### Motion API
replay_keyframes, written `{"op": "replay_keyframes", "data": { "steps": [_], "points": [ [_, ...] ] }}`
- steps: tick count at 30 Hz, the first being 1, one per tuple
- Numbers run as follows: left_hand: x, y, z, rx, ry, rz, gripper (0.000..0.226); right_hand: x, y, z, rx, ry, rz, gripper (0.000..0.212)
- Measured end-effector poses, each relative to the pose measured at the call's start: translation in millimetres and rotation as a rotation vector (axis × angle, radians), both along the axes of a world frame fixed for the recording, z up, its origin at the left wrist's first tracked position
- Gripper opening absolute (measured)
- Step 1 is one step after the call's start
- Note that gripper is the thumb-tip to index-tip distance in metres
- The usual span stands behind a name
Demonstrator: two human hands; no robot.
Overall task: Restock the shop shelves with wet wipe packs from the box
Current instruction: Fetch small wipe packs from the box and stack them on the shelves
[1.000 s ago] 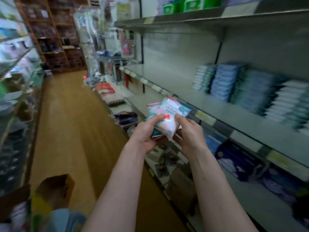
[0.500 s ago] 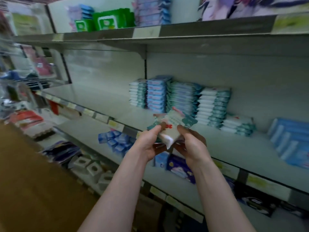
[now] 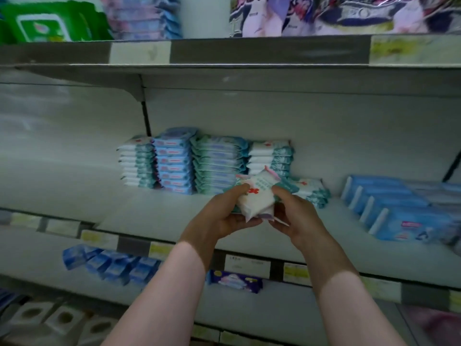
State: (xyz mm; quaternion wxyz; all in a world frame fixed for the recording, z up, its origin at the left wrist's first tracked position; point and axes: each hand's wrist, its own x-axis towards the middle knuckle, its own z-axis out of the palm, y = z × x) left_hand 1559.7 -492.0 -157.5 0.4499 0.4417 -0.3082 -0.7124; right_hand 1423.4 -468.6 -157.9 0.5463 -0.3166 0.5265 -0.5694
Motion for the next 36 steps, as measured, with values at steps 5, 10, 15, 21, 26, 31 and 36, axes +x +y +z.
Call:
{"op": "replay_keyframes", "data": {
  "steps": [5, 10, 15, 21, 26, 31, 36],
  "points": [
    [-30.5, -15.3, 1.7, 0.029, -0.03, -0.108, 0.012, -39.1, -10.4, 2.4, 0.027, 0.078, -0.101, 0.013],
    [-57.2, -26.5, 3.5, 0.041, -0.053, -0.164, 0.014, -78.8, -18.7, 7.3, 0.099, 0.174, -0.136, 0.019],
    [-84.7, -37.3, 0.8, 0.072, -0.051, -0.122, 0.019, -109.3, -29.6, 8.6, 0.107, 0.268, -0.049, 0.02],
    [-108.7, -53.0, -1.5, 0.041, -0.08, -0.099, 0.021, -133.1, -49.5, 6.6, 0.089, 0.206, -0.129, 0.018],
    [-130.1, -65.0, 8.1, -0.113, -0.16, -0.165, 0.017, -150.1, -60.5, 4.3, 0.017, 0.107, -0.301, 0.023],
    [-138.3, -74.3, 4.7, -0.192, -0.231, 0.071, 0.022, -162.5, -71.1, -0.8, -0.042, -0.01, -0.428, 0.02],
    [-135.6, -65.6, -16.7, -0.08, -0.225, 0.101, 0.02, -170.8, -82.1, -11.9, -0.047, 0.002, -0.477, 0.01]
  ]
}}
